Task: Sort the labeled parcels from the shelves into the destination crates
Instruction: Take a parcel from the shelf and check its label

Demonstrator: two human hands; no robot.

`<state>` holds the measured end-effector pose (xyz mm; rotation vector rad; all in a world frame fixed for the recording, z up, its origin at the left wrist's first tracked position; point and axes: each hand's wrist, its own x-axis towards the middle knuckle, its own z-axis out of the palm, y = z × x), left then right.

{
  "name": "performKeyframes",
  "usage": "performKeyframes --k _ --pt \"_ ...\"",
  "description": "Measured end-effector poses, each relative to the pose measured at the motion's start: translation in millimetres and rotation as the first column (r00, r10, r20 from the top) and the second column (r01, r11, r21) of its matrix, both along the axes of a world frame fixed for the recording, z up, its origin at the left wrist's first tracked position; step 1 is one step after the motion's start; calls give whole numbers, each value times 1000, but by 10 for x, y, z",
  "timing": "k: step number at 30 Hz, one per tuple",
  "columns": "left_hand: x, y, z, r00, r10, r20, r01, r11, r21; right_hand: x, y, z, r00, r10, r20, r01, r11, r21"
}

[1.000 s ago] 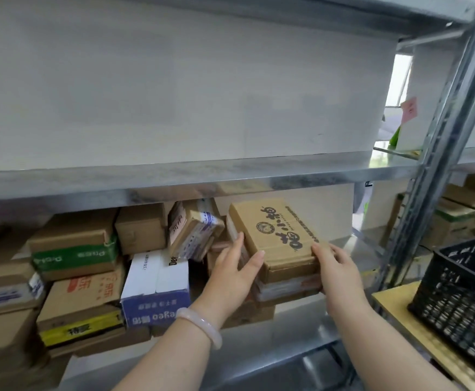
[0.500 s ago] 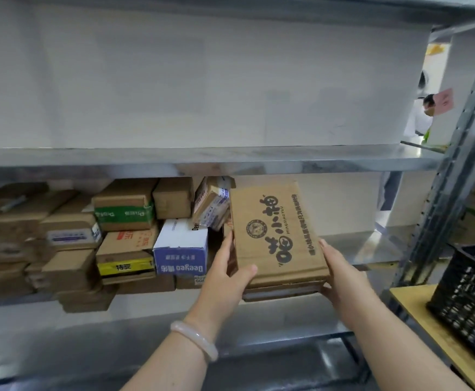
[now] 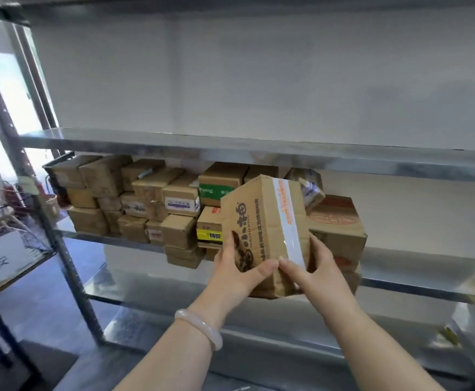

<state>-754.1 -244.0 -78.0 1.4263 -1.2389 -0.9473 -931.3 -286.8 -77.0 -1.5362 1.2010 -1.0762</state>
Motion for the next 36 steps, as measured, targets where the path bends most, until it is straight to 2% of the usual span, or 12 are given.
performKeyframes --k 1,4,7,12,14,18,20,26,31,33,36 --pt "133 41 -5 998 17 -56 -17 1000 -10 126 -7 17 1000 22 1 -22 1000 -21" --pt "568 201 -19 975 0 -220 -12 998 -54 536 -2 72 983 103 149 -106 994 10" --pt "1031 349 -11 970 98 -221 -116 991 -72 1055 54 62 977 127 173 -128 992 -8" --pt "1939 628 -31 947 319 -27 -320 935 -156 2074 344 42 965 248 79 -232 957 -173" --pt "2270 780 -19 926 374 -39 -374 906 -199 2435 479 30 940 332 76 -309 925 -220" --pt "2849 1046 11 901 423 -99 -434 879 -196 3122 758 -9 899 409 -156 -436 811 -391" --pt "3149 1164 -19 868 489 -86 -496 847 -191 3463 878 -14 865 446 -229 -501 761 -412" --pt "4115 1531 -161 823 544 -165 -561 824 -77 4333 1125 -69 761 571 -308 -649 668 -365" --pt "4658 1853 -219 824 471 -313 -530 837 -135 4876 1022 -74 854 473 -214 -520 768 -374" --pt "4814 1945 -223 816 455 -357 -529 837 -142 5099 945 -87 838 513 -186 -546 782 -300" --pt "5052 2066 -215 772 480 -416 -576 806 -139 5473 938 -155 759 647 -70 -649 745 -154"
